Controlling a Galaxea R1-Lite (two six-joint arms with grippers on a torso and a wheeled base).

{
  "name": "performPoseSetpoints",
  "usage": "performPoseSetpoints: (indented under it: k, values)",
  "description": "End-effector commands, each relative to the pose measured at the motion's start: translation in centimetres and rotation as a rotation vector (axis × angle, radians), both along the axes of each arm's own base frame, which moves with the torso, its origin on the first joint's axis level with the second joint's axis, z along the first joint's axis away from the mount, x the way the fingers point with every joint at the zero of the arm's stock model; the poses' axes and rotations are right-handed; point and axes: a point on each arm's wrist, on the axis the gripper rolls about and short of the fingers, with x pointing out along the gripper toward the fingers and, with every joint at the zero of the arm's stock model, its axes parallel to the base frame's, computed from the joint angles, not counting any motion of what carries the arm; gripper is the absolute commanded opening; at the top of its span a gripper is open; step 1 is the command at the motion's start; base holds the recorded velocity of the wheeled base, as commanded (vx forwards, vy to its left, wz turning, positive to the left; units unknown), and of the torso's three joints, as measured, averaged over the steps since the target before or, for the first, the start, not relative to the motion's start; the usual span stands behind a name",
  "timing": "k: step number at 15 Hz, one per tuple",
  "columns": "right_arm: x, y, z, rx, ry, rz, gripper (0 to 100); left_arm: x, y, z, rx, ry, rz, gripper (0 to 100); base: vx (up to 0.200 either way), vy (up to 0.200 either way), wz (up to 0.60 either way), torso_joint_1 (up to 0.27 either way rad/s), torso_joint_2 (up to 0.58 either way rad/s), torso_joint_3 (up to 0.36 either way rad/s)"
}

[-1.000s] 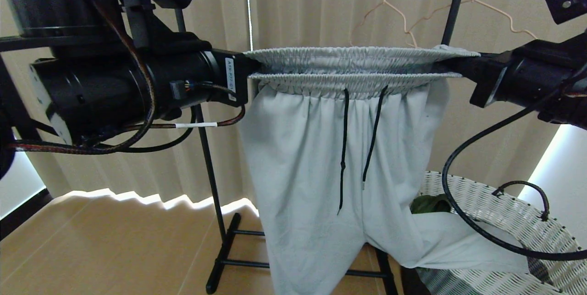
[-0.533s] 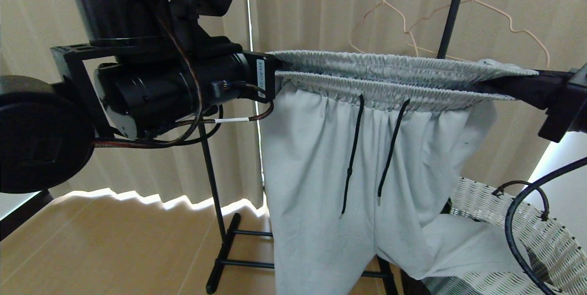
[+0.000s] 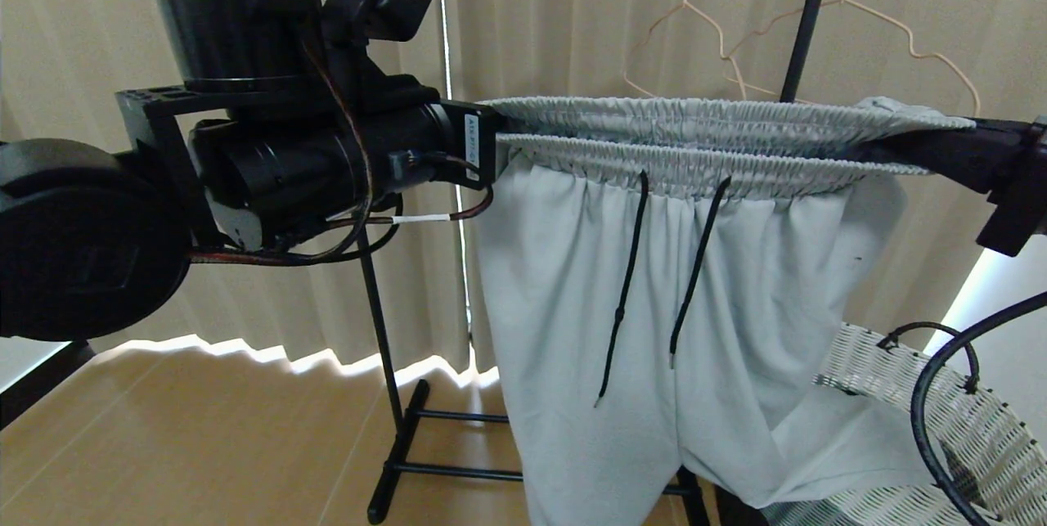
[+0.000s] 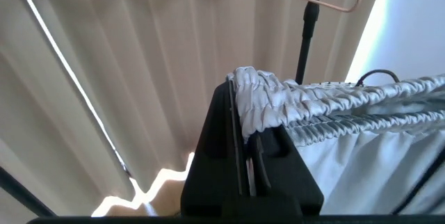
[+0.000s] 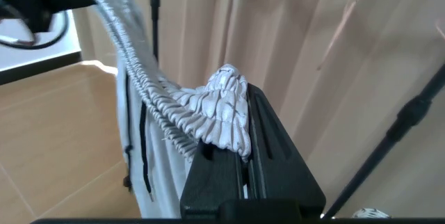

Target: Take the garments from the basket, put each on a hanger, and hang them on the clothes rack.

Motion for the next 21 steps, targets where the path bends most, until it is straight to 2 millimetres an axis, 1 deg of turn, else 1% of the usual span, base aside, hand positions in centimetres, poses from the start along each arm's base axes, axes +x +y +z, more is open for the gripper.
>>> performPoseSetpoints:
  k: [1,4,6,7,8,9,12,13,15,17,21]
  values:
    - [1.8,0.1,-0.3,-0.008,0.022,-0.027,0,-1.1,0.8,0.3,-0.004,-0.005,-0.001,0,0.000,0.000,0.00,0.000,0.00,0.000]
    - [4.4,0.5,-0.3,0.001,-0.004,-0.052,0,-2.7,1.9,0.1,0.002,0.003,-0.002,0,0.000,0.000,0.00,0.000,0.00,0.000]
    - [7.0,1.1,-0.4,0.007,-0.016,-0.060,0,-4.1,3.0,-0.1,0.008,0.006,-0.004,0,0.000,0.000,0.00,0.000,0.00,0.000]
    - [7.0,1.1,-0.4,0.007,-0.016,-0.060,0,-4.1,3.0,-0.1,0.008,0.006,-0.004,0,0.000,0.000,0.00,0.000,0.00,0.000]
    - [8.4,1.6,-0.1,0.022,-0.058,-0.058,0,-5.5,4.0,0.0,0.007,-0.003,-0.010,0,0.000,0.000,0.00,0.000,0.00,0.000]
    - [9.0,1.8,-0.2,0.028,-0.073,-0.058,0,-6.0,4.4,0.0,0.005,-0.005,-0.013,0,0.000,0.000,0.00,0.000,0.00,0.000]
    - [9.9,2.3,-0.2,0.031,-0.076,-0.052,0,-7.5,4.5,0.0,0.002,-0.007,-0.044,0,0.000,0.000,0.00,0.000,0.00,0.000]
    - [10.3,2.4,-0.1,0.032,-0.079,-0.050,0,-8.3,4.7,-0.3,0.006,-0.001,-0.058,0,0.000,0.000,0.00,0.000,0.00,0.000]
    - [10.4,2.5,-0.1,0.032,-0.079,-0.049,0,-9.4,5.1,-0.6,0.010,0.002,-0.075,0,0.000,0.000,0.00,0.000,0.00,0.000]
    - [10.4,2.5,-0.1,0.031,-0.078,-0.049,0,-9.8,5.3,-0.9,0.013,0.005,-0.081,0,0.000,0.000,0.00,0.000,0.00,0.000]
    - [10.0,2.4,0.1,0.034,-0.085,-0.050,0,-9.7,5.2,-1.0,0.014,0.006,-0.082,0,0.000,0.000,0.00,0.000,0.00,0.000]
